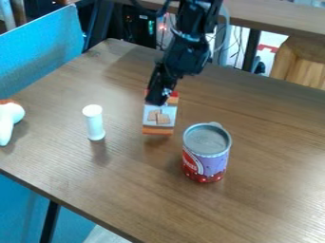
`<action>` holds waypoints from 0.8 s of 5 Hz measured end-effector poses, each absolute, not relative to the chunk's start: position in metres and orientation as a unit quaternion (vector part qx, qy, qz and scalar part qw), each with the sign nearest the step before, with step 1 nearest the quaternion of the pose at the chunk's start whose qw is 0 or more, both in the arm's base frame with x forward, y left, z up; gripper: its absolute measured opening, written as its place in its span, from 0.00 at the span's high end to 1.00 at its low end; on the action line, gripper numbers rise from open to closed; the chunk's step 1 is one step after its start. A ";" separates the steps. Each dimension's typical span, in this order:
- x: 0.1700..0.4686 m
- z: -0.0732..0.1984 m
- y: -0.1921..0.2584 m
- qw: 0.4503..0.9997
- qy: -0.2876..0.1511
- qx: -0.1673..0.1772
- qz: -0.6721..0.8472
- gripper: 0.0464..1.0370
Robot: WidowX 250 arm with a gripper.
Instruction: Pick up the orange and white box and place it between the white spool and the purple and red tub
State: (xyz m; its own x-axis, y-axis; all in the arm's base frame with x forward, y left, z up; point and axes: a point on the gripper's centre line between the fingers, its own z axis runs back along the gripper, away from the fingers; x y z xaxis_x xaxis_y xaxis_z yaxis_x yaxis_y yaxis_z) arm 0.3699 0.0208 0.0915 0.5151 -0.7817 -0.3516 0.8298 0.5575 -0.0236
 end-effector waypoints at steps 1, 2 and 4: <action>0.370 0.084 0.021 0.869 0.170 0.073 -0.458 0.67; 0.370 0.081 0.021 0.871 0.173 0.074 -0.454 0.67; 0.364 0.077 0.022 0.877 0.185 0.070 -0.439 0.29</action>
